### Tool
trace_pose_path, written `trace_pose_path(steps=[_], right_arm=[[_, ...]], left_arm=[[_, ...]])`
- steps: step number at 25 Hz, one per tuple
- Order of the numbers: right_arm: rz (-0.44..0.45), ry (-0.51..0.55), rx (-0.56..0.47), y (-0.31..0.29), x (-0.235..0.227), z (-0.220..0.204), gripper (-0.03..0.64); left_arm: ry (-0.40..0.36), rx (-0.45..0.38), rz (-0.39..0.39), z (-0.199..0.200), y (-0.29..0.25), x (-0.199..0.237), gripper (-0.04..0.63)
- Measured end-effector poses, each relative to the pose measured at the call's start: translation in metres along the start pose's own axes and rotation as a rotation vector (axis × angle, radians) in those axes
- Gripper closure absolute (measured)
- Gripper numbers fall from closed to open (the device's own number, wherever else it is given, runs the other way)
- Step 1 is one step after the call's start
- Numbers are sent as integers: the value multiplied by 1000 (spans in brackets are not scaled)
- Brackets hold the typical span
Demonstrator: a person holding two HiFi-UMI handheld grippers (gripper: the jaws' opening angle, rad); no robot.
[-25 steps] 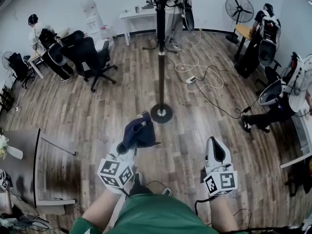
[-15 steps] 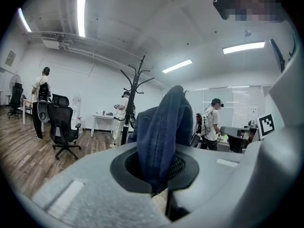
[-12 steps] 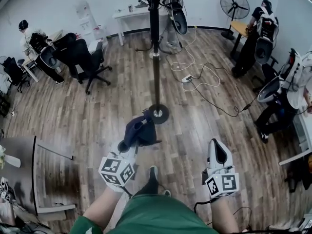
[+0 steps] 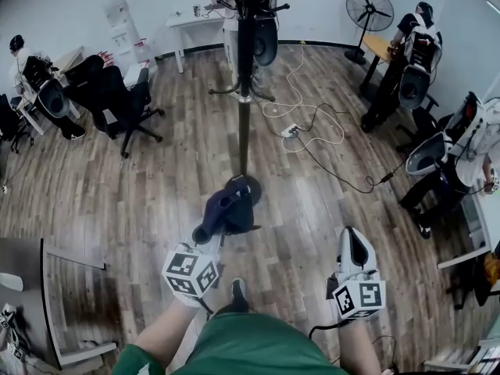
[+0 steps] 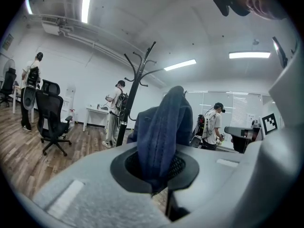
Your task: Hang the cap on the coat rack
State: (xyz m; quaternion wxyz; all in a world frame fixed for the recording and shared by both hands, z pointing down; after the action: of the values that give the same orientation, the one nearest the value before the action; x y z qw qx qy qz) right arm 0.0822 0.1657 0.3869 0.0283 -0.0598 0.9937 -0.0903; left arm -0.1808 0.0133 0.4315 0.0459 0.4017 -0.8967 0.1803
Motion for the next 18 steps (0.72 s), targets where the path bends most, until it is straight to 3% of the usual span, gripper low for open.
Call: trace_pose_path(steps=[8, 18], right_arm=[[-53, 18, 28, -66, 7, 14, 615], [-76, 11, 51, -120, 20, 20, 615]], left_arm=[[36, 16, -43, 17, -61, 55, 574], [137, 122, -56, 14, -121, 101, 574]])
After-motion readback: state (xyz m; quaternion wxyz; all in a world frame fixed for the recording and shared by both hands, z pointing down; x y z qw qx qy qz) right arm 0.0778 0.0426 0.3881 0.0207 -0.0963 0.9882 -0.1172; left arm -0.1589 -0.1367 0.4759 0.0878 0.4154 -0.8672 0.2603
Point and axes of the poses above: the fingertips, and each gripper's own axes: y backward along the fingers, x to its left, z out of its top, the point moved 1 cm from there along y, backward along the fingers, and after that the axes turned 8 degrees about x, right-handed, at the moved point
